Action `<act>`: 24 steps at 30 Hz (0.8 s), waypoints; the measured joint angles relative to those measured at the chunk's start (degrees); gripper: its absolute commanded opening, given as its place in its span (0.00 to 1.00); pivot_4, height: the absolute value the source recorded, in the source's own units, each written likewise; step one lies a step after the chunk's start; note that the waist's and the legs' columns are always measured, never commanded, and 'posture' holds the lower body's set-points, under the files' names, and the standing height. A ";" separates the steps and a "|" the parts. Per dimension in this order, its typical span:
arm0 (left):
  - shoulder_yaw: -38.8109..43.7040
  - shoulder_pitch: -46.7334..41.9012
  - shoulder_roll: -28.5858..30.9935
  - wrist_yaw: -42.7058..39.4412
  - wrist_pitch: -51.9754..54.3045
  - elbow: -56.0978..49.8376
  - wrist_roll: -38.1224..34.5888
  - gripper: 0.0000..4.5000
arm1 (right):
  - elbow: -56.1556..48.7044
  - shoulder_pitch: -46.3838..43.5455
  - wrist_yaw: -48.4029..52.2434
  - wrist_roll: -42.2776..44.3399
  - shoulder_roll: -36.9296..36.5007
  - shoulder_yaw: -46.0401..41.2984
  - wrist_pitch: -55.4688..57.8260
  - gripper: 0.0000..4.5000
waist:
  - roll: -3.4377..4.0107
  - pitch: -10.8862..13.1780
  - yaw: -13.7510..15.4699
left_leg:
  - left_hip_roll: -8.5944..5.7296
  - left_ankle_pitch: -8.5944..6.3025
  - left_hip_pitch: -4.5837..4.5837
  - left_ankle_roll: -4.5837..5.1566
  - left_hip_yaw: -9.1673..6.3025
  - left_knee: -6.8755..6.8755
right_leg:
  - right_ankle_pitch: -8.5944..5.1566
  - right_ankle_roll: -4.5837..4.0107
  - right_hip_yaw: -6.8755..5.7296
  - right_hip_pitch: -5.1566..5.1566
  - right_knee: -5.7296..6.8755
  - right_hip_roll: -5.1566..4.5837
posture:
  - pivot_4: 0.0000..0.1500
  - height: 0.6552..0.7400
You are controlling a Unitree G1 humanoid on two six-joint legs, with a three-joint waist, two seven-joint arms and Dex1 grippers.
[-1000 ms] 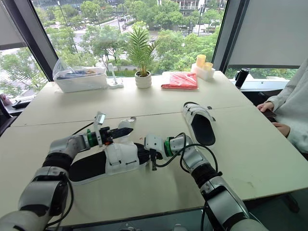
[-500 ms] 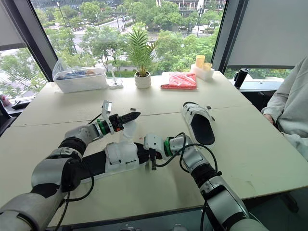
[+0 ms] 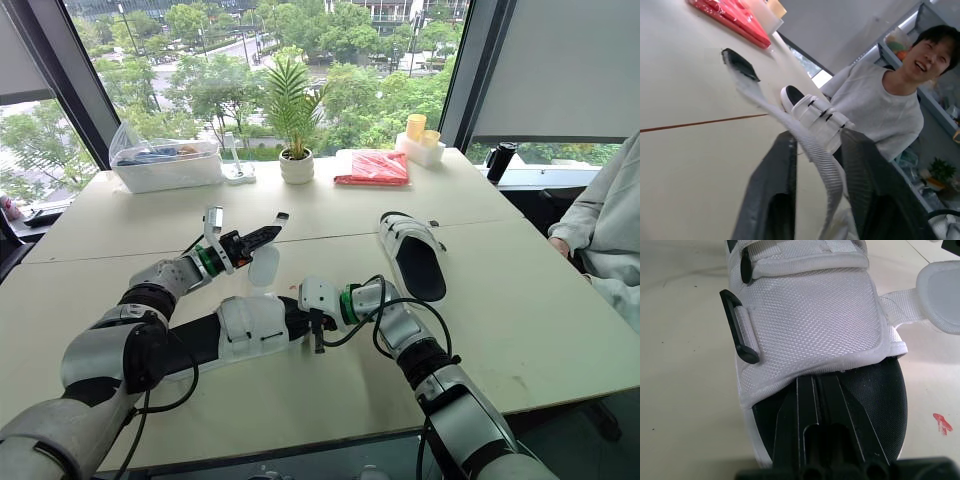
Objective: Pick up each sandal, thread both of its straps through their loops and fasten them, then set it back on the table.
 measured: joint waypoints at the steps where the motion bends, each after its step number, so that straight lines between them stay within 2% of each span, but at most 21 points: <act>1: 0.19 0.00 0.09 -0.49 0.01 0.00 0.00 0.02 | 0.00 0.00 0.01 0.00 0.00 0.00 -0.01 0.00 | 0.00 0.00 -0.01 | 0.00 0.00 0.00 0.00 0.00 0.00 | 0.00 0.00 0.00 0.00 0.00 0.00 | 1.00 1.00; 5: -0.22 0.34 0.89 -5.07 0.08 -2.27 0.15 0.02 | 0.00 -0.03 0.10 0.00 -0.04 0.02 -0.05 0.00 | 0.00 0.00 0.00 | 0.00 0.00 -0.02 0.00 0.00 0.00 | 0.00 0.00 0.00 -0.01 0.00 0.01 | 1.00 1.00; 8: -3.67 3.03 1.75 -10.58 0.76 -9.65 0.42 0.02 | 0.06 -0.08 0.15 0.00 -0.04 0.07 -0.07 0.00 | 0.00 0.00 -0.03 | 0.00 0.00 -0.02 -0.01 0.00 -0.01 | 0.00 0.00 0.03 -0.02 0.01 0.01 | 1.00 1.00; 11: -8.21 10.16 2.62 -14.43 3.87 -24.90 0.05 0.02 | 0.30 -0.32 0.31 0.02 0.01 0.14 -0.16 0.00 | 0.01 0.00 -0.07 | 0.03 -0.01 -0.03 -0.02 0.01 -0.01 | 0.00 0.00 0.09 -0.03 0.02 0.03 | 1.00 1.00; 12: -10.99 15.63 3.64 -15.60 4.67 -36.02 -0.07 0.02 | 0.35 -0.39 0.61 0.06 0.04 0.24 -0.25 0.00 | 0.02 0.00 -0.16 | 0.06 -0.03 -0.04 -0.06 0.04 -0.01 | 0.00 -0.01 0.17 -0.06 0.01 0.05 | 1.00 1.00; 16: -17.72 26.99 7.42 -16.74 4.62 -59.89 0.17 0.02 | 0.59 -0.61 1.32 0.07 -0.61 0.16 -0.62 0.00 | 0.04 0.01 0.29 | 0.13 -0.13 -0.03 -0.16 0.01 0.03 | -0.01 -0.04 0.25 -0.02 -0.02 0.15 | 1.00 1.00; 19: -20.82 34.55 9.15 -16.02 -2.47 -70.73 2.36 0.02 | 0.86 -0.75 1.49 0.03 -0.64 0.17 -0.71 0.00 | 0.08 0.00 0.37 | 0.16 -0.16 0.03 -0.18 0.01 0.01 | 0.01 -0.07 0.34 0.04 -0.06 0.19 | 1.00 1.00; 24: -26.20 42.23 13.26 -18.72 -23.68 -73.75 9.46 0.02 | 1.74 -1.01 2.22 0.08 -0.57 0.17 -1.74 0.00 | 0.10 0.01 0.54 | 0.20 -0.17 0.03 -0.18 0.01 -0.03 | 0.00 -0.13 0.33 0.01 -0.11 0.22 | 1.00 1.00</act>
